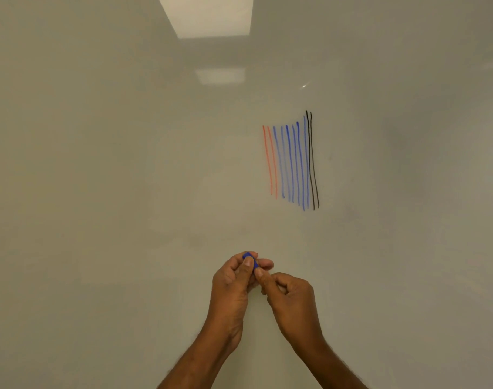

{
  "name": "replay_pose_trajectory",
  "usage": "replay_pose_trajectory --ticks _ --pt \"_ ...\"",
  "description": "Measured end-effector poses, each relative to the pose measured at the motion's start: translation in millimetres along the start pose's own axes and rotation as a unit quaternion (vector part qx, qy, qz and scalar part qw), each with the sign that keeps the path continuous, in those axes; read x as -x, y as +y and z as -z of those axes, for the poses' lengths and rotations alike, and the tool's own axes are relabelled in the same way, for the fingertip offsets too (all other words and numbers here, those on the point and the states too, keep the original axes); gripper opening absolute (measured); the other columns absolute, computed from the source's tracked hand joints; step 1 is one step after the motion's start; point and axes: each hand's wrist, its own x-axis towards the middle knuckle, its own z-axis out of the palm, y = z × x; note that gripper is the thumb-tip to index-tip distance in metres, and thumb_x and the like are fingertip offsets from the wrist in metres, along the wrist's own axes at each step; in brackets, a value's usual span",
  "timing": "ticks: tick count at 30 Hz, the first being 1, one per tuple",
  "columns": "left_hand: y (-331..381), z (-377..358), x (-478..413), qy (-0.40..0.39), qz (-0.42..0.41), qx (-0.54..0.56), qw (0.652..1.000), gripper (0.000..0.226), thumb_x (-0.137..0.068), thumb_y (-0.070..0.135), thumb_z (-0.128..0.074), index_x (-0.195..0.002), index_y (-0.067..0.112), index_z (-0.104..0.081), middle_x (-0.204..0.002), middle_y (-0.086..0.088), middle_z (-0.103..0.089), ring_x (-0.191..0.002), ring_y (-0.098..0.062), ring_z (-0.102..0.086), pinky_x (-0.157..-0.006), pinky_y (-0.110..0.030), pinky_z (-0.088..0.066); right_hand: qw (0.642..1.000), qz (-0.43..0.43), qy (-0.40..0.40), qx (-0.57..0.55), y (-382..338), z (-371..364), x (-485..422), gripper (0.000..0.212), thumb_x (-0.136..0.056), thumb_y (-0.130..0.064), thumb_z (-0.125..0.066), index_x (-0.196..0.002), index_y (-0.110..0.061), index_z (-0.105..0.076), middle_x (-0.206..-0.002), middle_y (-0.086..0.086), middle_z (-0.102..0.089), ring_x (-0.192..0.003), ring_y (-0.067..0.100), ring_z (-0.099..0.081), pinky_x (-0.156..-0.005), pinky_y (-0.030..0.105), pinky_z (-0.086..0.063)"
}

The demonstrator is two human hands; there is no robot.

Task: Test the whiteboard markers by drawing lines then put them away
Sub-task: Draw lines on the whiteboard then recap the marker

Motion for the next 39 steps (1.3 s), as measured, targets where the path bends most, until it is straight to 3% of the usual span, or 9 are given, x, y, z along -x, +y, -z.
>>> replay_pose_trajectory --ticks 6,10,13,19,22,26,31,34,39 --pt "16.7 -9.0 -10.9 0.033 -0.067 -0.034 0.997 0.02 -0.102 0.025 -0.058 -0.112 0.011 -0.069 -0.102 -0.006 -0.079 -0.099 -0.021 -0.076 -0.096 -0.036 -0.056 0.997 -0.066 -0.008 -0.042 -6.2 11.6 0.5 0.051 -0.092 -0.055 -0.052 -0.07 -0.011 -0.067 -0.051 0.004 -0.043 -0.047 0.012 -0.036 -0.046 0.022 -0.032" --pt "30.2 -9.5 -25.2 0.088 -0.124 -0.031 0.988 0.017 -0.1 0.023 -0.062 -0.112 0.013 -0.068 -0.097 -0.002 -0.08 -0.096 -0.017 -0.076 -0.092 -0.031 -0.057 0.988 -0.076 -0.056 -0.124 -28.4 35.3 -20.4 0.022 -0.102 -0.028 -0.05 -0.108 -0.026 -0.071 -0.073 0.009 -0.067 -0.054 0.014 -0.047 -0.048 0.022 -0.035" --pt "44.2 -11.9 -33.5 0.096 -0.148 -0.013 0.984 0.019 -0.094 0.023 -0.068 -0.112 0.017 -0.071 -0.097 0.0 -0.08 -0.096 -0.015 -0.076 -0.086 -0.02 -0.056 0.98 -0.038 -0.028 -0.193 -44.3 53.4 -36.6 0.028 -0.101 -0.01 -0.052 -0.114 -0.026 -0.071 -0.092 0.014 -0.073 -0.062 0.018 -0.056 -0.052 0.025 -0.044" --pt "61.2 -15.1 -56.4 0.103 -0.22 -0.041 0.969 0.028 -0.085 0.023 -0.076 -0.113 0.023 -0.075 -0.107 0.005 -0.079 -0.106 -0.01 -0.073 -0.098 -0.024 -0.052 0.874 -0.06 -0.056 -0.479 -65.0 85.2 -74.0 0.032 -0.085 0.001 -0.058 -0.115 -0.003 -0.07 -0.097 0.021 -0.066 -0.082 0.024 -0.063 -0.067 0.028 -0.056" --pt "65.4 -14.8 -69.0 0.099 -0.282 -0.083 0.951 0.022 -0.092 0.019 -0.071 -0.114 0.02 -0.074 -0.108 0.01 -0.078 -0.108 -0.006 -0.071 -0.095 -0.014 -0.051 0.907 -0.014 -0.03 -0.419 -74.4 91.8 -88.1 0.046 -0.077 -0.018 -0.076 -0.121 -0.006 -0.067 -0.102 0.018 -0.069 -0.092 0.025 -0.066 -0.077 0.034 -0.056" --pt "67.7 -15.1 -87.5 0.092 -0.354 -0.162 0.916 0.028 -0.099 0.016 -0.061 -0.127 0.018 -0.069 -0.121 0.02 -0.072 -0.122 0.0 -0.062 -0.106 -0.014 -0.044 0.955 0.05 0.064 -0.285 -86.0 95.6 -103.3 0.042 -0.093 -0.043 -0.05 -0.112 -0.014 -0.074 -0.099 0.016 -0.075 -0.096 0.028 -0.069 -0.091 0.042 -0.051" --pt "66.1 -12.9 -117.6 0.083 -0.421 -0.244 0.869 0.043 -0.103 0.018 -0.054 -0.143 0.032 -0.053 -0.147 0.01 -0.057 -0.141 -0.003 -0.046 -0.116 -0.021 -0.036 0.964 0.147 0.159 -0.153 -91.8 92.8 -125.5 0.021 -0.103 -0.023 -0.047 -0.107 -0.013 -0.065 -0.089 0.002 -0.077 -0.095 0.012 -0.07 -0.092 0.027 -0.046" --pt "65.1 -12.5 -136.8 0.08 -0.451 -0.294 0.839 0.043 -0.103 0.023 -0.049 -0.147 0.023 -0.051 -0.154 0.004 -0.05 -0.148 -0.007 -0.037 -0.12 -0.03 -0.032 0.957 0.182 0.186 -0.127 -94.9 92.1 -138.5 0.008 -0.099 -0.017 -0.055 -0.099 -0.013 -0.062 -0.089 0.001 -0.075 -0.093 0.008 -0.07 -0.08 0.009 -0.047" --pt "60.4 -12.4 -157.7 0.074 -0.496 -0.343 0.794 0.042 -0.108 0.023 -0.046 -0.148 0.012 -0.049 -0.156 -0.005 -0.046 -0.152 -0.014 -0.031 -0.124 -0.034 -0.027 0.949 0.225 0.202 -0.09 -95.7 92.9 -160.7 0.013 -0.096 -0.023 -0.062 -0.106 -0.015 -0.065 -0.097 0.001 -0.071 -0.086 0.014 -0.067 -0.07 0.017 -0.053"
